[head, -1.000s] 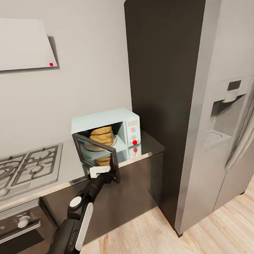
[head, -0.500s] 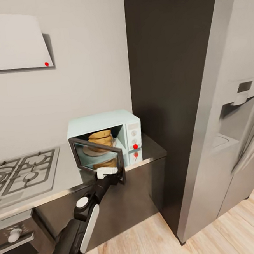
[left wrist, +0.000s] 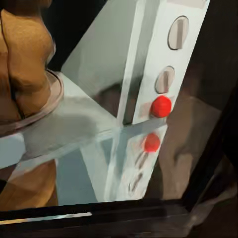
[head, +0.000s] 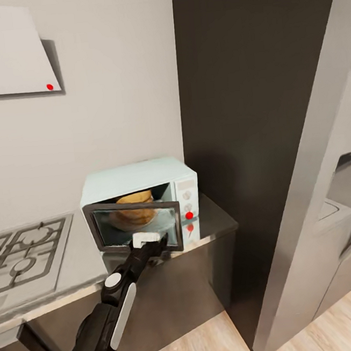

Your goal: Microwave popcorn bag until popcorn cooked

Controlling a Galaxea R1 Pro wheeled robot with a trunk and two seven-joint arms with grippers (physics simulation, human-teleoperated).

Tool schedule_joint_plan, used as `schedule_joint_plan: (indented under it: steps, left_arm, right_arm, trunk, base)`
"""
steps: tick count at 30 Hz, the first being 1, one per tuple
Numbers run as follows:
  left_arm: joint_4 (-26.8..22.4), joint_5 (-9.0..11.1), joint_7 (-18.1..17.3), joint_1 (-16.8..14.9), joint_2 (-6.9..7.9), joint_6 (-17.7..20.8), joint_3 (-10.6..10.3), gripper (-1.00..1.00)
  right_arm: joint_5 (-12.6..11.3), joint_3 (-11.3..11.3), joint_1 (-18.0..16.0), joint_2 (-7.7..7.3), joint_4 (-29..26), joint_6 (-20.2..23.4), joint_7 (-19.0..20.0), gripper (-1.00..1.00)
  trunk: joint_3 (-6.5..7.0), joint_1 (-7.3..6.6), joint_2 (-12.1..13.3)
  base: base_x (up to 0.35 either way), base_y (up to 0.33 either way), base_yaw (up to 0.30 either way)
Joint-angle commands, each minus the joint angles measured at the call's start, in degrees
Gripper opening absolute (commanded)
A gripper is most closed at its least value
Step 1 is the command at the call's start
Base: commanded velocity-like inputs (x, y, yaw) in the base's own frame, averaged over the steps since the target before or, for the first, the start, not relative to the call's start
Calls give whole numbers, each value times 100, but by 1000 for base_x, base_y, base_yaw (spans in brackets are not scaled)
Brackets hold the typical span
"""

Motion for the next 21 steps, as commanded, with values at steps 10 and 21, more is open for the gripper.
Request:
schedule_joint_plan:
  steps: [10, 21]
  left_arm:
    - [-6, 57, -8, -4, -1, 38, 5, 100]
    - [-6, 62, -8, -4, 0, 37, -23, 100]
  right_arm:
    - [33, -26, -9, -2, 18, -20, 19, 100]
    - [37, -26, -9, -2, 18, -20, 19, 100]
  trunk:
    - [-7, 4, -4]
    - [-7, 4, -4]
  base:
    - [320, 0, 0]
    - [239, 0, 0]
